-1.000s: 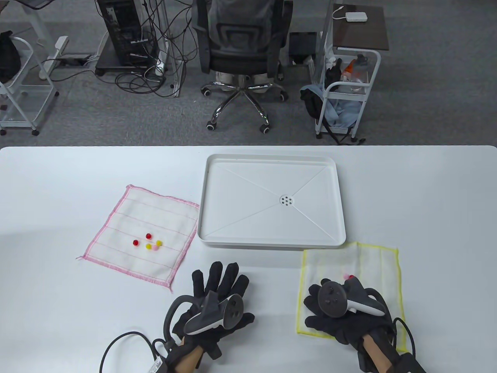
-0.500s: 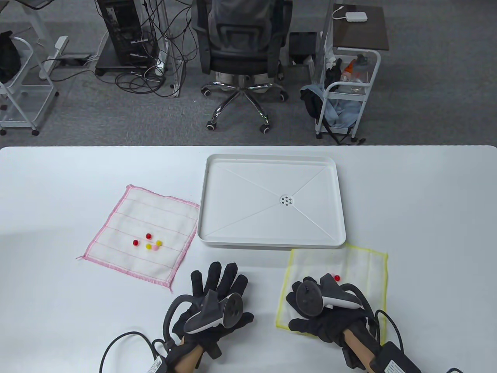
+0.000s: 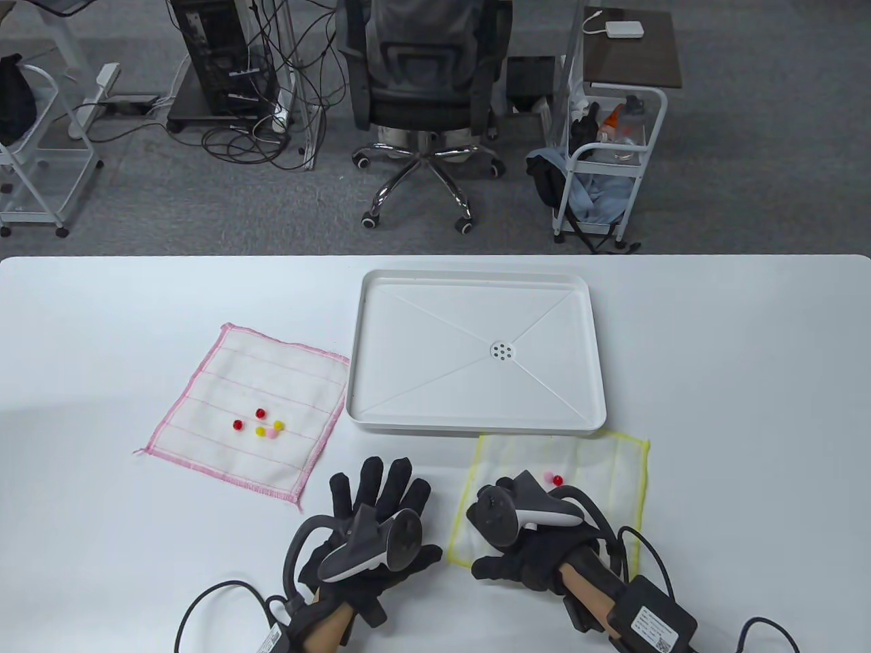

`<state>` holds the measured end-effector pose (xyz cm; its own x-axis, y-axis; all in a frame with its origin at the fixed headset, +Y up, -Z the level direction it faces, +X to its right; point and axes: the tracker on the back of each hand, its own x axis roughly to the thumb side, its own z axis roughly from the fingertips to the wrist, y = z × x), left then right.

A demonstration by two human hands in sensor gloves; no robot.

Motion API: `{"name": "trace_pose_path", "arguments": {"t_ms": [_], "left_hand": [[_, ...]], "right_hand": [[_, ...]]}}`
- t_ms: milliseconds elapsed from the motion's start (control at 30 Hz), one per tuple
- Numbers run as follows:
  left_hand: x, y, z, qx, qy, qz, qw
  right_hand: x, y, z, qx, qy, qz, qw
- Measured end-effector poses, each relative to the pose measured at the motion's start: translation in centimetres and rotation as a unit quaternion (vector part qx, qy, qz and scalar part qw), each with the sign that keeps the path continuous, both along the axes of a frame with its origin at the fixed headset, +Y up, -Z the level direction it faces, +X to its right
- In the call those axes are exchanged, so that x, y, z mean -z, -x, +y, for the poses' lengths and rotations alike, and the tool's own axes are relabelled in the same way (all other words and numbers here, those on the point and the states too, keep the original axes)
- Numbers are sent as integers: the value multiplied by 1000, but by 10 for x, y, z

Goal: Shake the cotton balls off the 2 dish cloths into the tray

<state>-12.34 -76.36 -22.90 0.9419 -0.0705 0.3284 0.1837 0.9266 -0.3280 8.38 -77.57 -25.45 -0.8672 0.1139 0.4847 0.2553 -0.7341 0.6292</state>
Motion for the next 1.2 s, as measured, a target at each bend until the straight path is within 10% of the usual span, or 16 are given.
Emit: {"name": "trace_pose_path", "arguments": {"t_ms": [1200], "left_hand": [[7, 29, 9, -42, -2, 79, 996]], "right_hand": [[7, 80, -1, 29, 23, 75, 996]]}}
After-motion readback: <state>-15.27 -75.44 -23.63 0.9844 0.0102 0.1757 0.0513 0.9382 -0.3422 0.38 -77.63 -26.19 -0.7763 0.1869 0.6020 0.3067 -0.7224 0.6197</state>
